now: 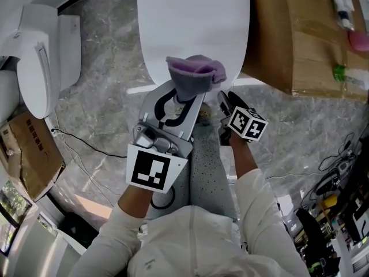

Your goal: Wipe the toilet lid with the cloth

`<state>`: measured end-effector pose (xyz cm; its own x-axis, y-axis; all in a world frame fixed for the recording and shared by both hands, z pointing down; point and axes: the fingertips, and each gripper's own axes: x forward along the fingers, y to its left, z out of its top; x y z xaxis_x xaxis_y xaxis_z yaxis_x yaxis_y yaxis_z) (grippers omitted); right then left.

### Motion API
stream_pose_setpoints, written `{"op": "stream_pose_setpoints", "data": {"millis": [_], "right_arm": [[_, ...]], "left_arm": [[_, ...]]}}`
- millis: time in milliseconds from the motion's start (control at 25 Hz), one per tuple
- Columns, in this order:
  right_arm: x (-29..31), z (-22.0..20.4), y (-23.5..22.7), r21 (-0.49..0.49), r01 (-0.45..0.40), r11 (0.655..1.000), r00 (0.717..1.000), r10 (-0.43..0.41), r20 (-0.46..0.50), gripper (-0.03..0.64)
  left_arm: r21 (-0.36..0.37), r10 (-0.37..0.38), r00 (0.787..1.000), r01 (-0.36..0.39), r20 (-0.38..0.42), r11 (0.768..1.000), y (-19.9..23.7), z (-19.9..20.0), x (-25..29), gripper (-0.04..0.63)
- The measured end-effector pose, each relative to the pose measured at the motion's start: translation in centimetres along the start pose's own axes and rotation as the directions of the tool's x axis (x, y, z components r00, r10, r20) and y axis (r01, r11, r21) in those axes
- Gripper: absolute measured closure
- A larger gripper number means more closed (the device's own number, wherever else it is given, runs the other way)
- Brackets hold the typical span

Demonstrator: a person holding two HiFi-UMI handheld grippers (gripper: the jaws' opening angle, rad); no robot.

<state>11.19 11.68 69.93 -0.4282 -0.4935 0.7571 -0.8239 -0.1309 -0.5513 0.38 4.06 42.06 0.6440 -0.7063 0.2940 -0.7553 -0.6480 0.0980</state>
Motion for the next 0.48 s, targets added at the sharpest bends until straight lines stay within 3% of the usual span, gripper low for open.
{"op": "stream_pose_setpoints", "data": {"millis": [240, 480], "right_arm": [[1.6, -0.6, -0.5, 0.102, -0.036, 0.994, 0.999, 0.039, -0.028, 0.447], [2.5, -1.0, -0.2, 0.138, -0.104, 0.985, 0.992, 0.112, -0.05, 0.437]], "left_arm": [[-0.005, 0.008, 1.0, -0.008, -0.002, 1.0, 0.4, -0.3, 0.1, 0.529], [-0.005, 0.012, 1.0, -0.012, -0.011, 1.0, 0.4, -0.4, 0.2, 0.529]]}}
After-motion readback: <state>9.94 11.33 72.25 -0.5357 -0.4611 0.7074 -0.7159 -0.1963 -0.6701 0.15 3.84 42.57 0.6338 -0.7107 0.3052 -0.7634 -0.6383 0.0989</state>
